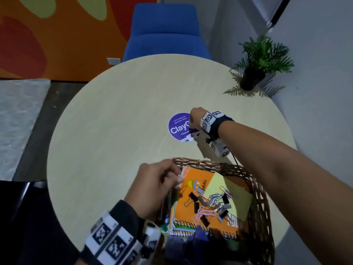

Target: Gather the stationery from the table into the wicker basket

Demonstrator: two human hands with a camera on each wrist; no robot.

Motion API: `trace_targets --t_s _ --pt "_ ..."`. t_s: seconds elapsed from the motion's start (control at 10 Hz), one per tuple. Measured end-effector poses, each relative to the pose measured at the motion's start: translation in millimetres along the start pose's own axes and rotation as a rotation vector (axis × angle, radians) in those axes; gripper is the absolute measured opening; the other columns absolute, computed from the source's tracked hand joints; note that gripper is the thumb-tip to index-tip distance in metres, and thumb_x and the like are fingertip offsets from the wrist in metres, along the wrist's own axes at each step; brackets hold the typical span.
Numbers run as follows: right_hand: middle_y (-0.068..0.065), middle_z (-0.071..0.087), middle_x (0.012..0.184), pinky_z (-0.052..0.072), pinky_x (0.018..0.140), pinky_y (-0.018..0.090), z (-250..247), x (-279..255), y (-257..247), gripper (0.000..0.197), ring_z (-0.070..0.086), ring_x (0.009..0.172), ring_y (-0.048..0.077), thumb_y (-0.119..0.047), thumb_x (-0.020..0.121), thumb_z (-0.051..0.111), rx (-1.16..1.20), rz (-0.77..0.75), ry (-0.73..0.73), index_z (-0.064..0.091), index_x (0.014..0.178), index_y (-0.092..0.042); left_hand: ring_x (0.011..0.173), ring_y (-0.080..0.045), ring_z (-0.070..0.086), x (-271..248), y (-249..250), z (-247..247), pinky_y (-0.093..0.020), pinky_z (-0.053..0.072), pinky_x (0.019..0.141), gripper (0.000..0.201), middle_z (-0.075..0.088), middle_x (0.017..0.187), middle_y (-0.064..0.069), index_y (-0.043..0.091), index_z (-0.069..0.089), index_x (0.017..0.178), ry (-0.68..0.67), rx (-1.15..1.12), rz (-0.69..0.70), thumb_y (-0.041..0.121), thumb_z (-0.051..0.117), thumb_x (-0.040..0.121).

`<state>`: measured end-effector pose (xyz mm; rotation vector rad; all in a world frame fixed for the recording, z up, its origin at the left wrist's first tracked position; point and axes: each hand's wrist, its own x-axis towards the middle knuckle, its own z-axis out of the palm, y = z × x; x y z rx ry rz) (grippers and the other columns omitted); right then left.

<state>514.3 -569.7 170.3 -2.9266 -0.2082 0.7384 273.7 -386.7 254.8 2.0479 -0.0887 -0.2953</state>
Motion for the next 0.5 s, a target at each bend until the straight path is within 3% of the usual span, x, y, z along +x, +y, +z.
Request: trace_targets --t_s 0.1,0.2,0.3,0.4,0.5 --pt "0.015 0.065 0.075 0.047 0.061 0.029 -24 -59 3 0.012 0.059 0.068 0.029 -0.011 0.084 0.065 0.143 -0.049 0.039 0.066 0.076 -0.003 0.081 0.001 0.068 -11 1 29 -0.02 0.052 0.077 0.015 0.075 0.084 0.009 0.023 0.072 0.097 -0.072 0.096 0.06 0.016 0.062 0.088" --pt "0.012 0.072 0.077 0.052 0.068 0.027 -30 -114 26 0.011 0.065 0.07 0.021 -0.001 0.082 0.069 0.325 -0.12 -0.011 0.071 0.092 -0.003 0.099 0.0 0.064 -16 -5 44 -0.009 0.044 0.084 0.03 0.072 0.108 0.008 0.024 0.065 0.119 -0.067 0.201 0.092 0.014 0.054 0.092" --pt "0.004 0.071 0.074 0.056 0.075 0.028 -22 -166 47 0.017 0.067 0.067 0.015 0.004 0.084 0.065 0.422 -0.214 -0.056 0.073 0.097 -0.004 0.109 -0.001 0.057 -26 -17 42 -0.007 0.039 0.09 0.031 0.066 0.12 0.009 0.023 0.065 0.118 0.021 0.265 0.126 0.016 0.052 0.092" --pt "-0.001 0.072 0.083 0.05 0.073 0.013 -8 -209 56 0.019 0.062 0.067 -0.008 -0.002 0.087 0.065 0.427 -0.294 -0.112 0.075 0.102 -0.008 0.12 -0.015 0.052 -36 -29 41 -0.028 0.039 0.102 0.041 0.058 0.13 0.0 0.022 0.065 0.117 0.103 0.349 0.086 0.036 0.042 0.085" --pt "0.003 0.074 0.106 0.05 0.086 0.02 9 -237 60 0.023 0.067 0.091 0.006 -0.007 0.089 0.066 0.504 -0.303 -0.094 0.072 0.11 -0.013 0.126 -0.026 0.047 -45 -43 39 -0.035 0.035 0.103 0.048 0.051 0.135 -0.007 0.022 0.061 0.123 0.193 0.379 -0.004 0.042 0.041 0.083"
